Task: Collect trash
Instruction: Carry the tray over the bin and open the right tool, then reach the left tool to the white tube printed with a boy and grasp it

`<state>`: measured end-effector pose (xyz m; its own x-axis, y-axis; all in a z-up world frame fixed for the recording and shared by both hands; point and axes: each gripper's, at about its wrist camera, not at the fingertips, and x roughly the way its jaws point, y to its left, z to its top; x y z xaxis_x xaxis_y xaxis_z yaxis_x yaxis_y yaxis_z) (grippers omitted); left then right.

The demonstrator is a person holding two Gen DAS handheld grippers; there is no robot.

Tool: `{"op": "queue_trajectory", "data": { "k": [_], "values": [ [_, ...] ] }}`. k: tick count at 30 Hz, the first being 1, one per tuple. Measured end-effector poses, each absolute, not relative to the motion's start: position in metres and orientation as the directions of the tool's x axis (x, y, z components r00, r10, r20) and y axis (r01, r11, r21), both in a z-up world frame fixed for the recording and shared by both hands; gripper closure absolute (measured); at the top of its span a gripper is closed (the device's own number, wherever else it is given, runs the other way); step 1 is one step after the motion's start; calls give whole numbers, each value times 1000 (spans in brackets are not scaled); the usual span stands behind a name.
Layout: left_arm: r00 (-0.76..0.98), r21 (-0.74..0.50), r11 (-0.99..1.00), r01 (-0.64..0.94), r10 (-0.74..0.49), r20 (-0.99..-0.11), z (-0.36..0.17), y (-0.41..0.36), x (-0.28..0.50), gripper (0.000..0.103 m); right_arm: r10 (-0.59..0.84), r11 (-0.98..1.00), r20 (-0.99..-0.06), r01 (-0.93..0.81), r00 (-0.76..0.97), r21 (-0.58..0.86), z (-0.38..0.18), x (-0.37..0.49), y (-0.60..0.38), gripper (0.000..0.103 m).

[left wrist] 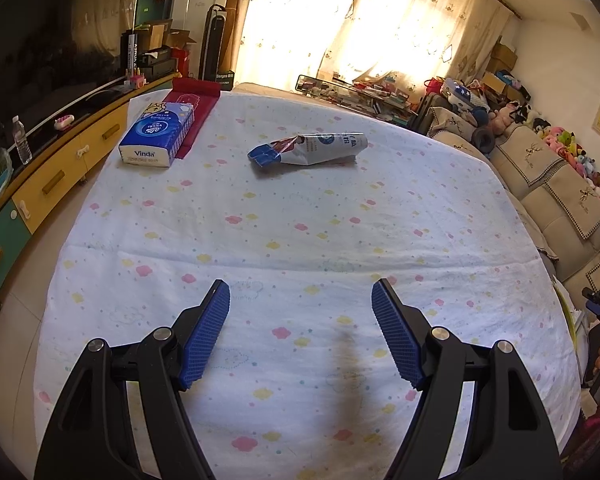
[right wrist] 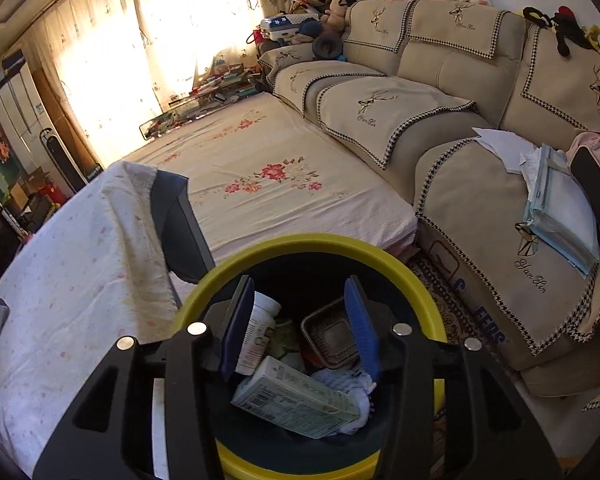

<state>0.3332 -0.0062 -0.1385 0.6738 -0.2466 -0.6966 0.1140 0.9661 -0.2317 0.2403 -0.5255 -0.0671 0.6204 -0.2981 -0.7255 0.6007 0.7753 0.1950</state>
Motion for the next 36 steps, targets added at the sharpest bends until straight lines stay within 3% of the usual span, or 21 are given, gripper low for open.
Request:
{"op": "queue_trajectory", "data": {
  "k": [3,8,13,22,32,36],
  "values": [
    [670,-219,969,117,-240,-702,-138,-8,334,30,-248,820,-669,520,700,239,-45,253,-503,57],
    [599,-265,954,142,-296,-744,-135,-10,347,30,-111,906,-553,313,826,286,-7,293,-450,49],
    [614,-179,962,208,-271,-741,-108,-17,380,28,13,940,-497,159,868,301,3,330,-406,43],
    [597,-52,938,342,-260,-759,-113,-37,485,27,68,949,-568,122,820,290,-23,348,-390,42],
    [557,53,891,451,-235,-796,-126,-68,552,28,93,930,-576,136,812,342,-27,350,-396,40],
    [512,67,866,496,-230,-828,-133,-80,555,43,127,919,-586,127,801,372,-30,352,-394,40]
  ]
}}
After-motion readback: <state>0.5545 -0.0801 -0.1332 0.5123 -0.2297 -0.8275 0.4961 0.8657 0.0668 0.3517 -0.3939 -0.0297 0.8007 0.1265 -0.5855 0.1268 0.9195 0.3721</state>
